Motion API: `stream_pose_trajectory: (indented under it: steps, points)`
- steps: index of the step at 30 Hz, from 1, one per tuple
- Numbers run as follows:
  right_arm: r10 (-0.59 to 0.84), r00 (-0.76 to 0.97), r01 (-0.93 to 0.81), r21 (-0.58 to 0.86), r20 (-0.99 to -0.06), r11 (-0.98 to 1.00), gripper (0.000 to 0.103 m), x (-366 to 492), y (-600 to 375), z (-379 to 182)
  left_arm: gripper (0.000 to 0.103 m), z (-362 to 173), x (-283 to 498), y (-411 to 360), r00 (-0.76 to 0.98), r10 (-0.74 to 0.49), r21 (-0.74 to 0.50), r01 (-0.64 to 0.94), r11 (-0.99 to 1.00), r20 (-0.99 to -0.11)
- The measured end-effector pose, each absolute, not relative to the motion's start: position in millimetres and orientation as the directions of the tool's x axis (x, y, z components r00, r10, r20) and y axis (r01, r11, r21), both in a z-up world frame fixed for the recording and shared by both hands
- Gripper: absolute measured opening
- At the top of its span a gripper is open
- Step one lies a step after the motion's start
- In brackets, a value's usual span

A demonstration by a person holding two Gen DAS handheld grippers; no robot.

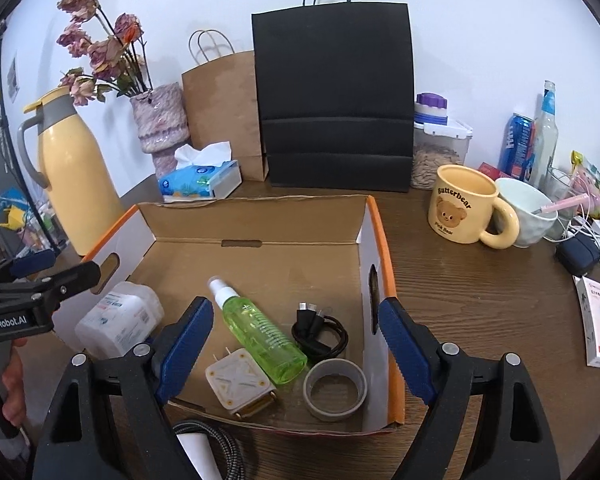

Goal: Organize rigid objects
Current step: 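Lower the cotton-buds tub and spray bottle into the box and open both grippers, then withdraw both grippers from the box back over the table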

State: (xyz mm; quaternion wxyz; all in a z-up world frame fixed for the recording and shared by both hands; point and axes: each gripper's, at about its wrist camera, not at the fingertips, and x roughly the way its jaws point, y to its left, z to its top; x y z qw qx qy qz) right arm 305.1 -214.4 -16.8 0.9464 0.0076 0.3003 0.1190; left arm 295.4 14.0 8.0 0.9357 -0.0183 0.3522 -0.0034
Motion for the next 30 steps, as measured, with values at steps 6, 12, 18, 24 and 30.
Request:
stream_pose_trajectory:
  steps: [6, 12, 18, 24, 30]
  points:
    - [0.233, 0.789, -0.226, 0.084, -0.569, 0.971, 0.089, 304.8, -213.4, -18.5, 0.103, 11.0, 292.6, 15.4, 0.760, -0.024, -0.043, -0.005, 0.999, -0.650]
    - [0.231, 0.795, -0.230, 0.075, -0.561, 0.970, 0.089, 298.7, -211.2, -16.2, 0.103, 14.7, 287.8, 15.4, 0.763, -0.022, -0.043, -0.007, 0.999, -0.646]
    - [0.236, 0.799, -0.239, 0.068, -0.553, 0.969, 0.089, 285.1, -209.7, -10.9, 0.103, 21.2, 278.7, 13.4, 0.764, -0.036, -0.046, 0.008, 0.999, -0.644]
    - [0.237, 0.803, -0.253, 0.048, -0.547, 0.966, 0.089, 264.9, -207.5, -4.9, 0.103, 30.9, 261.6, 14.7, 0.776, -0.037, -0.037, 0.018, 0.999, -0.629]
    - [0.239, 0.804, -0.261, 0.038, -0.544, 0.965, 0.089, 248.2, -204.6, -1.0, 0.103, 33.9, 244.0, 20.6, 0.778, -0.040, -0.036, 0.023, 0.999, -0.627]
